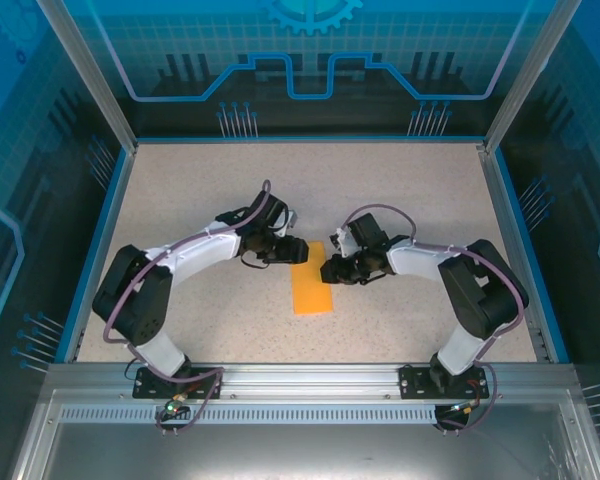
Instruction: Fold a paper plane with a square sheet of paper (pick it up from the middle)
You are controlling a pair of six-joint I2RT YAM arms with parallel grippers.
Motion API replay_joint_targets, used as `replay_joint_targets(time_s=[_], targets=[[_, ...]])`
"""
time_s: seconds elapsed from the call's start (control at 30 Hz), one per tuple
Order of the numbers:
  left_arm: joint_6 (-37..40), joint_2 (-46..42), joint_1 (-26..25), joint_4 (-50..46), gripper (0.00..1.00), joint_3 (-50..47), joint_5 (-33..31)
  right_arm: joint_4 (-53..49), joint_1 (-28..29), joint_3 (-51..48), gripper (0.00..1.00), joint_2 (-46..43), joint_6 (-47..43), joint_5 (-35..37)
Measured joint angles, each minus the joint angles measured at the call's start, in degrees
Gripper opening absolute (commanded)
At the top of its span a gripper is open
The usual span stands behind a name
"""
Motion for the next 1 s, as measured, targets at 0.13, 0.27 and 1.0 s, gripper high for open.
replay_joint_targets(time_s=[0.13,0.27,1.0], targets=[[-6.7,-4.7,-0.5,-0.4,0.64,-3.5,-0.2,0.1,0.3,-1.1,0.26,-0.5,0.1,-0.1],[-15.5,-10.4,-3.1,2.0,0.66,-11.2,-0.3,0.2,0.3,-3.3,0.26,-1.5,0.3,-0.3],[-34.0,-14.4,-10.3,18.8,0.67,-25.3,-1.8,-1.0,4.1,-6.4,0.2,-3.2,0.0,4.0]])
